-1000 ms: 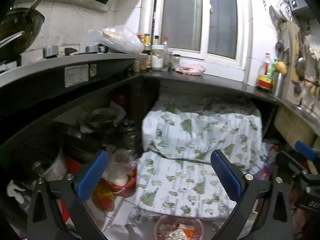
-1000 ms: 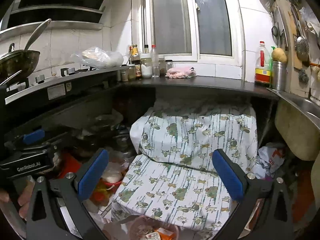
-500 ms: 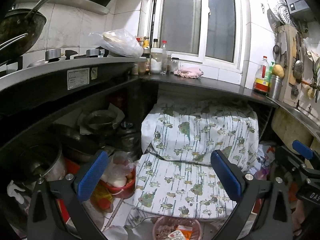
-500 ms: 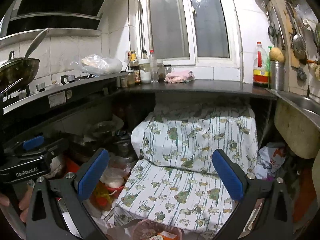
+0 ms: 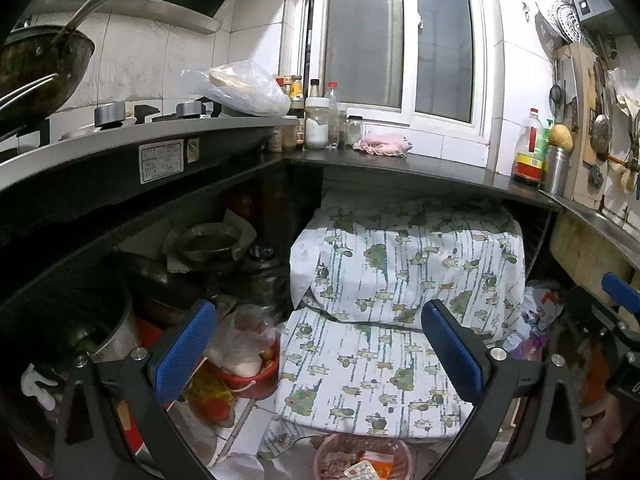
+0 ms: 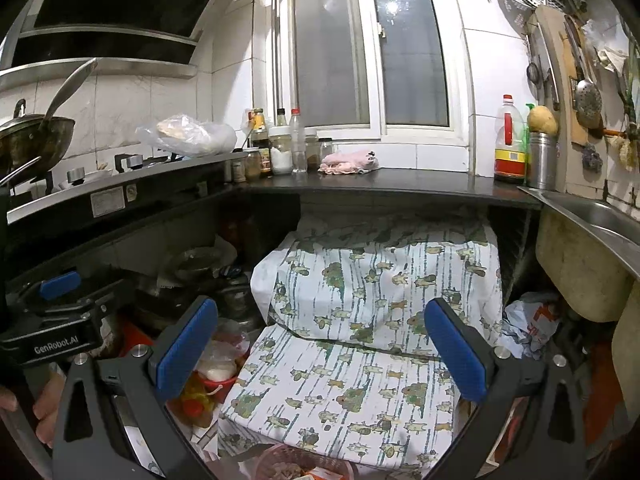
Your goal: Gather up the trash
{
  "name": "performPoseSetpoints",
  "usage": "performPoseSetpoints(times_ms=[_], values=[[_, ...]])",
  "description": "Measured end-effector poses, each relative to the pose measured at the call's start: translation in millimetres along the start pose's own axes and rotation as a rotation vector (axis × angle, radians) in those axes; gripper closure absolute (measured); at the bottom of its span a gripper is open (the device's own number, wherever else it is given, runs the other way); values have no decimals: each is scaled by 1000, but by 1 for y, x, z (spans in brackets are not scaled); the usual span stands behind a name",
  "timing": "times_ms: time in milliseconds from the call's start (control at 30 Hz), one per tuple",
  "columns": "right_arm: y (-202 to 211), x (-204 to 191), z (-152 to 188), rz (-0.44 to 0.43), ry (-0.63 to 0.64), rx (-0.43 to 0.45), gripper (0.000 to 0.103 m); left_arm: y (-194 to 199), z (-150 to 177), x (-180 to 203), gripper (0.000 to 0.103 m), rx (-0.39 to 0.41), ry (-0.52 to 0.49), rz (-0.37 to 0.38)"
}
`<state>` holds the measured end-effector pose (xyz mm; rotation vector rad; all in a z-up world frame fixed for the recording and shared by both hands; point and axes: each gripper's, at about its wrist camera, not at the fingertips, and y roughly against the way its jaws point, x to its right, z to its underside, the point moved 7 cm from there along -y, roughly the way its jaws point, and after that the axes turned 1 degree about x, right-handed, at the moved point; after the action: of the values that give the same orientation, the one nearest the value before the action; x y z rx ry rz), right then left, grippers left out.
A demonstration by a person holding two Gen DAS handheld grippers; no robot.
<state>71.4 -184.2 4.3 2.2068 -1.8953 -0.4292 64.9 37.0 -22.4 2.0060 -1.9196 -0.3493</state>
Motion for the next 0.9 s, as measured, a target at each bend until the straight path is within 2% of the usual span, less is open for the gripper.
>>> performPoseSetpoints(times_ms=[267, 400, 733, 900], values=[[7, 2, -3, 0, -3, 15, 0, -1, 1, 1, 0, -1, -10, -4], [12, 3, -5, 32, 1, 30, 0, -1, 2, 1, 0, 3, -19, -10], [16, -1, -8, 25, 2, 38, 0, 0, 2, 1, 0, 18, -36, -36], [16, 0, -8, 24, 2, 38, 0, 2, -1, 0, 0, 24, -38, -25]])
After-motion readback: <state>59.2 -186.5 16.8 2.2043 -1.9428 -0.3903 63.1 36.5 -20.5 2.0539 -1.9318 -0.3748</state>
